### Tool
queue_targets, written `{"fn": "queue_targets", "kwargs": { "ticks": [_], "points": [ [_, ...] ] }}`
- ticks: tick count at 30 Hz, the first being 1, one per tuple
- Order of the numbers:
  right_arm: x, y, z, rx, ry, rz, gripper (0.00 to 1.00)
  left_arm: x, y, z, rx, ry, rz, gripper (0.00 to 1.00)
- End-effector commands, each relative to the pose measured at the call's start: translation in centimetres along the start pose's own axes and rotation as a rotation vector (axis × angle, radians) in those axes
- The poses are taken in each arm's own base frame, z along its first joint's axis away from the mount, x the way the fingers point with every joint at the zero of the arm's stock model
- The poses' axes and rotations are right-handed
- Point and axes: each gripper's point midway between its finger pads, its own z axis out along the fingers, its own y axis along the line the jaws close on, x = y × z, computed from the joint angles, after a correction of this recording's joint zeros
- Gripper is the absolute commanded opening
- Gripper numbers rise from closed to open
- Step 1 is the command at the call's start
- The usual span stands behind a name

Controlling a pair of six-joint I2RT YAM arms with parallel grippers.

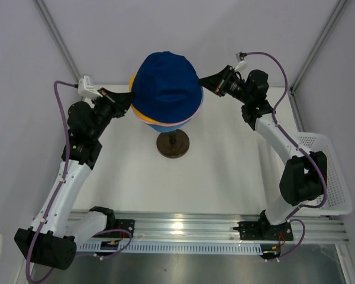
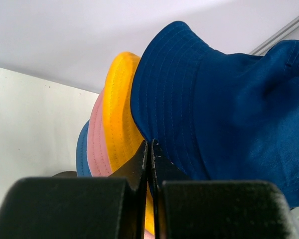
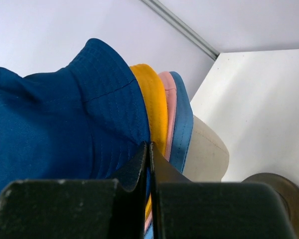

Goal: Stack the hats

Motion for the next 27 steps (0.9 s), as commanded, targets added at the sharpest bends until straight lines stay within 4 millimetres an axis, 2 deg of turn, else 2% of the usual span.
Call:
{"fn": "queue_targets", "kwargs": {
  "ticks": [1,3,5,6,8,9,13,16,19,20,22,23,24,26,27],
  "points": [
    [1.0,-4.7,-0.5,0.139,0.064,0.022,0.00,5.5,5.7,-1.3,-0.194,0.166,-0.029,0.01],
    [1.2,-4.5,-0.9,0.146,0.086,0.011,0.00,7.2,6.6,-1.8,-0.213,0.205,-0.033,0.01],
    [1.5,-4.4,-1.1,0.146,0.098,0.002,0.00,7.9,6.7,-1.9,-0.202,0.218,-0.031,0.01],
    [1.4,-4.0,-1.3,0.138,0.099,-0.012,0.00,9.5,7.7,-2.0,-0.218,0.249,-0.035,0.01],
    [1.3,-3.6,-1.4,0.125,0.098,-0.027,0.00,10.1,8.4,-1.8,-0.235,0.254,-0.034,0.01],
    [1.3,-3.2,-1.6,0.116,0.099,-0.035,0.00,11.1,9.2,-1.8,-0.254,0.276,-0.035,0.01],
    [1.2,-2.6,-1.8,0.105,0.101,-0.049,0.00,12.1,9.9,-1.6,-0.278,0.291,-0.021,0.01],
    [0.8,-1.6,-1.9,0.083,0.095,-0.060,0.00,11.7,9.3,-1.5,-0.264,0.285,-0.008,0.01],
    [0.1,-0.6,-1.9,0.067,0.082,-0.076,0.15,11.2,8.9,-1.9,-0.263,0.281,0.009,0.01],
    [-0.1,-0.4,-2.1,0.073,0.078,-0.088,0.32,10.7,8.3,-2.3,-0.256,0.272,0.009,0.01],
    [-1.0,0.4,-2.2,0.083,0.065,-0.105,0.52,9.3,7.3,-2.5,-0.243,0.244,0.021,0.11],
    [-1.6,0.9,-2.5,0.082,0.055,-0.121,0.67,8.2,6.4,-3.0,-0.230,0.224,0.035,0.15],
    [-2.2,1.4,-2.8,0.081,0.046,-0.143,0.74,6.8,5.3,-3.1,-0.210,0.191,0.050,0.29],
    [-3.7,2.7,-3.5,0.094,0.023,-0.176,0.85,5.3,4.7,-3.8,-0.215,0.155,0.085,0.45],
    [-4.9,3.2,-4.3,0.116,-0.011,-0.225,0.89,3.1,3.0,-4.2,-0.185,0.098,0.100,0.59]
  ]
}}
